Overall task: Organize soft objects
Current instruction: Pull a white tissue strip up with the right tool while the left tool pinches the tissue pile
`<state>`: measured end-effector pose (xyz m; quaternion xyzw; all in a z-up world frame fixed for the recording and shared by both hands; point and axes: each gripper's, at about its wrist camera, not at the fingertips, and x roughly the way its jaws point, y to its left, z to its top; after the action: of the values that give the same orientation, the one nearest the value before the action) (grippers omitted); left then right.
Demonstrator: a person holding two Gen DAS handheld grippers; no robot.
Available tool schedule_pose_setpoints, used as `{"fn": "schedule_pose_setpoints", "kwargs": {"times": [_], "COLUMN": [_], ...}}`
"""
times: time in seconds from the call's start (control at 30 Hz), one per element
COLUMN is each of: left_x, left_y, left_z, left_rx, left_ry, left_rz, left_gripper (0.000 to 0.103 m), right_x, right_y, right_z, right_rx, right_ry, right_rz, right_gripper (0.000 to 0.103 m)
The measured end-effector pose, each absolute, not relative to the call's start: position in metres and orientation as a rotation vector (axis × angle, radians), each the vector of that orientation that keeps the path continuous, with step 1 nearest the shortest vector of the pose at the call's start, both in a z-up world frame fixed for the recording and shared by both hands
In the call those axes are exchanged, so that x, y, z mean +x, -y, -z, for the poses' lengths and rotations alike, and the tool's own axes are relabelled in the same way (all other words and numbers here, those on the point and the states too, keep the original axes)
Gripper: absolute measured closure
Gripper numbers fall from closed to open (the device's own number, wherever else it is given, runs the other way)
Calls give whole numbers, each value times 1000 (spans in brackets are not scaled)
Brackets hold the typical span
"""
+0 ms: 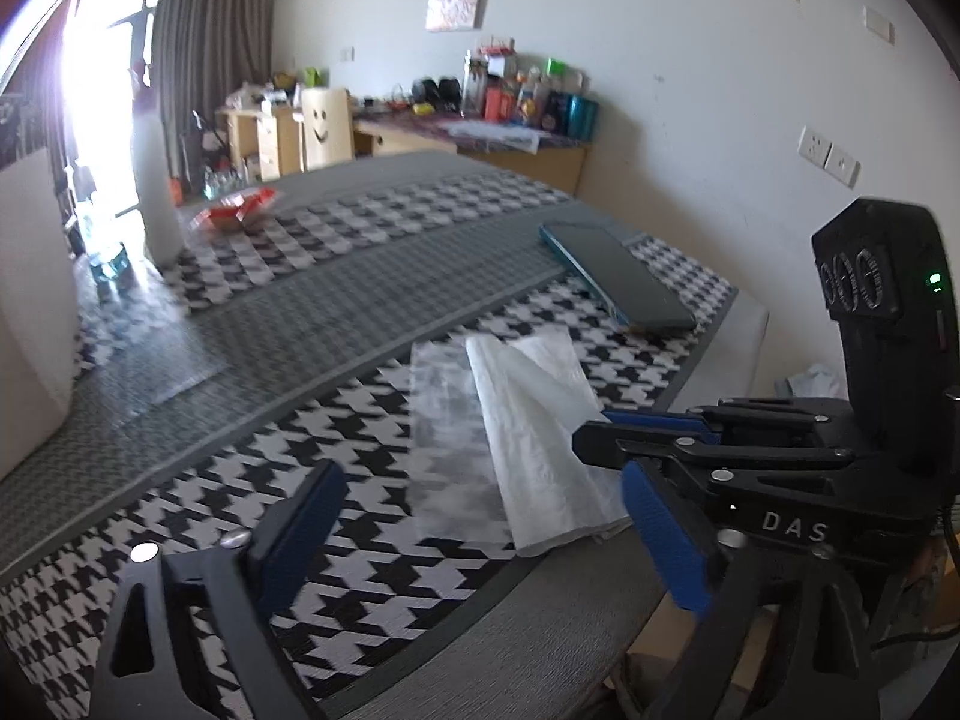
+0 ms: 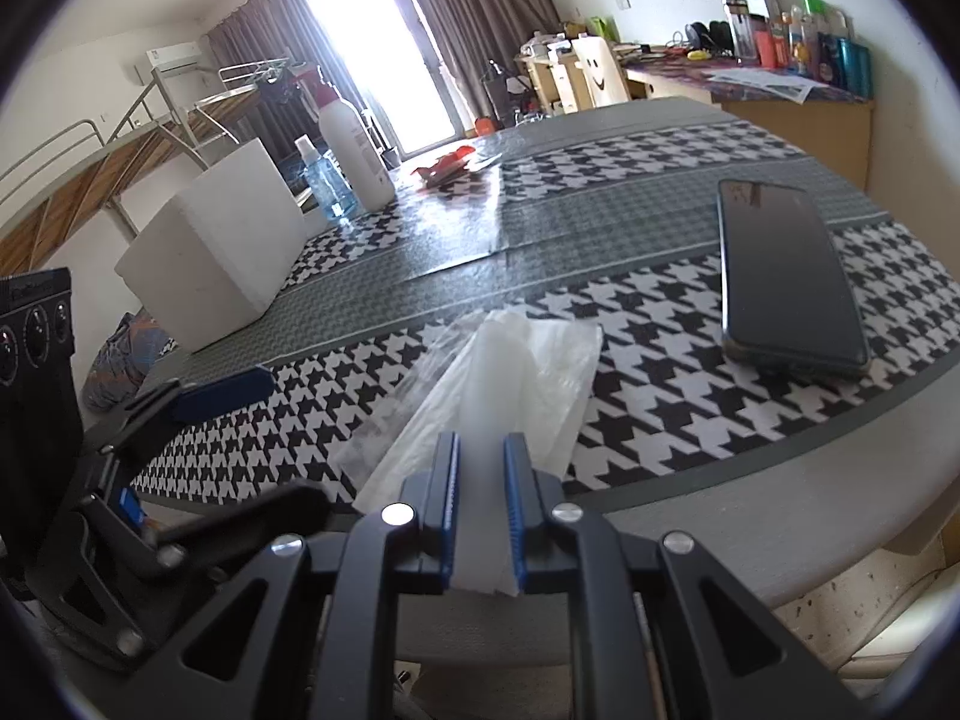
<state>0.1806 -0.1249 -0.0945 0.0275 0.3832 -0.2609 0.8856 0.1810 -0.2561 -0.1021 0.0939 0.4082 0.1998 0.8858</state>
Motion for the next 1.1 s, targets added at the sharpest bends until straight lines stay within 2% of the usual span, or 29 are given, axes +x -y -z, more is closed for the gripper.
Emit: {"fn": "schedule_pose_setpoints", "kwargs": {"times": [0.1,0.23,0.33,0.37,0.47,0.53,0.6,0.67,0.77,1.1], "left_x": [185,188,189,190,190,191,191,195,197,191], "left_y": [128,131,135,138,142,145,149,148,144,99], "left_z": [101,105,109,110,110,111,111,111,110,103], "left_rx": [58,71,101,116,130,154,168,139,134,105], "left_ry": [-832,-845,-850,-853,-848,-841,-836,-852,-852,-822], "left_rz": [549,541,528,532,540,520,524,546,548,428], "left_gripper": [23,27,39,47,52,60,81,97,101,102], "right_x": [182,184,186,186,186,186,187,187,186,185], "right_y": [257,258,262,262,263,264,267,267,267,276], "right_z": [104,106,107,108,107,108,108,108,107,102], "right_rx": [201,203,211,214,213,217,229,235,225,205], "right_ry": [-855,-856,-861,-861,-862,-862,-863,-863,-861,-848], "right_rz": [-426,-427,-430,-434,-450,-455,-461,-465,-462,-407], "right_gripper": [85,85,85,85,85,85,85,85,85,85]}}
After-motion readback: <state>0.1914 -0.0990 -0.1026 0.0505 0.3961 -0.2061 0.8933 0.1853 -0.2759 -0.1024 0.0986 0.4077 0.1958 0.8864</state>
